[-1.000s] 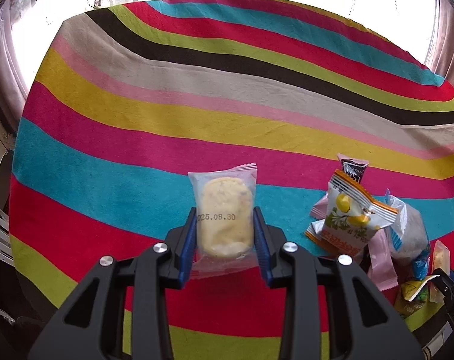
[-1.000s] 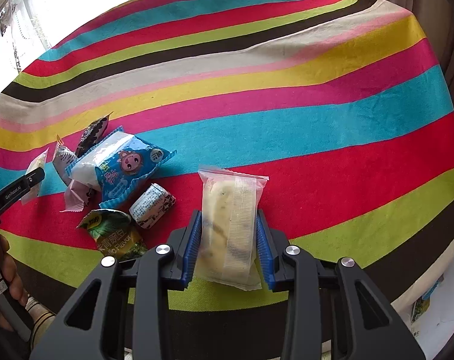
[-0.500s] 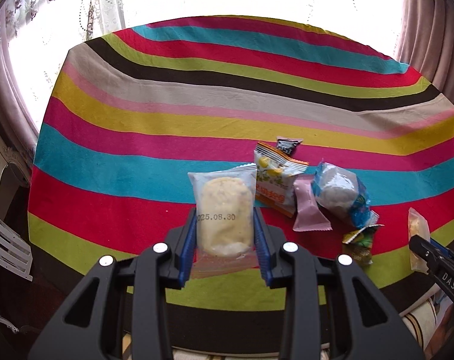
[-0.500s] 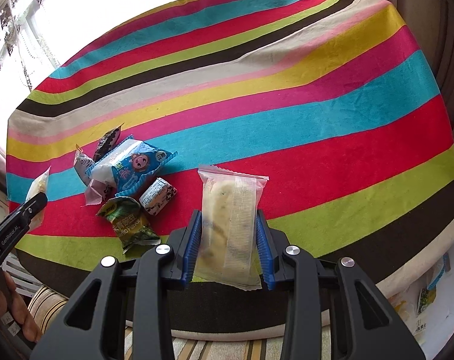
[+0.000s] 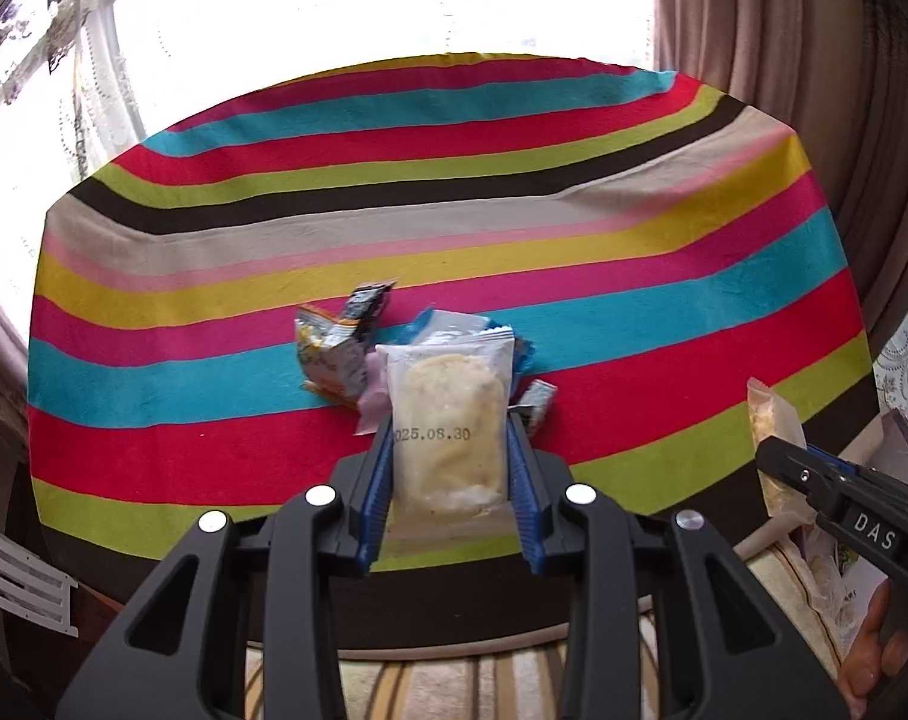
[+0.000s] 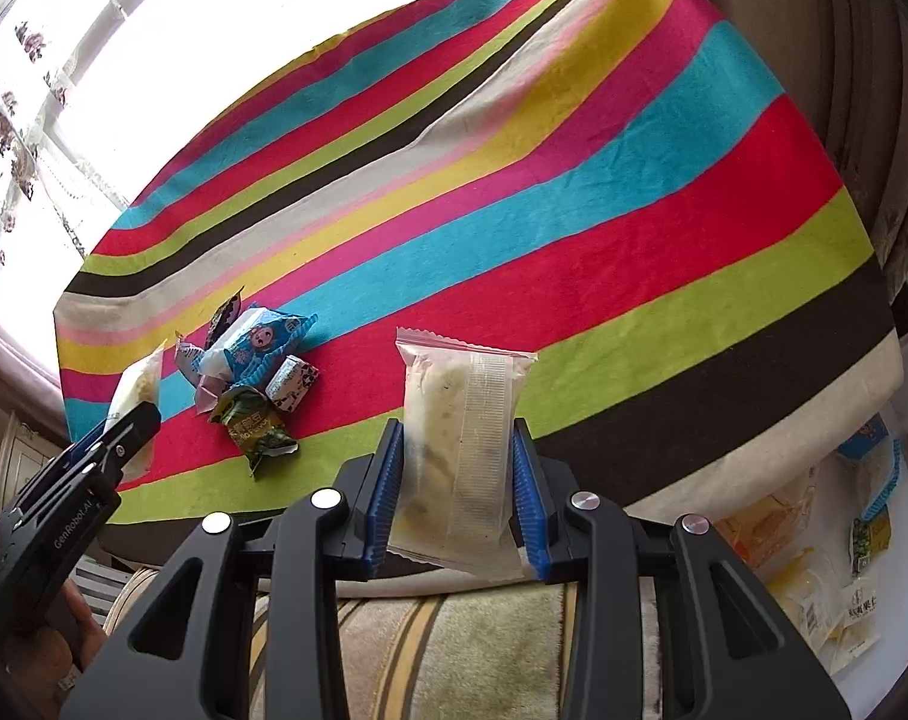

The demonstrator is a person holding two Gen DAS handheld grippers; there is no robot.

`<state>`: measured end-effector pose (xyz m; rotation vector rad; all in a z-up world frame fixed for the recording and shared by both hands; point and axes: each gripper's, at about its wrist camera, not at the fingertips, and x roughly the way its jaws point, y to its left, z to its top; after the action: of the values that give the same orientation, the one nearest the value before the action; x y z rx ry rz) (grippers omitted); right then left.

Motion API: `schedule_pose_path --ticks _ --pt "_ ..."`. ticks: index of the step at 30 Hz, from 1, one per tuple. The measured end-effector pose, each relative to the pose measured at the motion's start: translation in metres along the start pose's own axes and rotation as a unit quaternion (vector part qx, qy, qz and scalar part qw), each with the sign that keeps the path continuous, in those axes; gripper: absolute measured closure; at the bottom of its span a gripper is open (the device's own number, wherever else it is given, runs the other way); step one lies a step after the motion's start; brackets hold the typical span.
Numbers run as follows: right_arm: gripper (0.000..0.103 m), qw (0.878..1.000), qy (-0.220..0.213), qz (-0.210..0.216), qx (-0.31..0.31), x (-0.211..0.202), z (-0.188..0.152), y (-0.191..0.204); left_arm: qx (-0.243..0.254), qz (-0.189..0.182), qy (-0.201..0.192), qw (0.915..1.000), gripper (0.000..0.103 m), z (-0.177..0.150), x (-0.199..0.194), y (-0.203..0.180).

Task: Organize snacks
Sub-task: 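Carry the pink cake packet and bread packet over the white box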

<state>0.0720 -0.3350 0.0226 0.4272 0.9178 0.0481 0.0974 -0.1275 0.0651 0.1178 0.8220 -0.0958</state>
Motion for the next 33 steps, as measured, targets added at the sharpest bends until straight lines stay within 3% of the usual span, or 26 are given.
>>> schedule_pose_path --ticks 7,14,23,33 --pt "0.068 0.999 -0.009 0.002 0.04 -0.024 -0.004 -0.05 0.073 -0.046 0.002 0.9962 0.068 -0.002 -0.004 -0.078" --pt "0.068 0.996 -0.011 -0.018 0.088 -0.042 -0.017 -0.12 0.142 -0.094 0.01 0.9853 0.068 -0.005 -0.008 -0.146" --pt "0.068 0.988 -0.015 -0.049 0.149 -0.059 -0.038 -0.201 0.221 -0.165 0.05 0.96 0.068 -0.023 -0.004 -0.226" --pt "0.068 0.981 -0.011 -0.063 0.182 -0.065 -0.051 -0.244 0.285 -0.204 0.088 0.9324 0.068 -0.044 0.003 -0.283"
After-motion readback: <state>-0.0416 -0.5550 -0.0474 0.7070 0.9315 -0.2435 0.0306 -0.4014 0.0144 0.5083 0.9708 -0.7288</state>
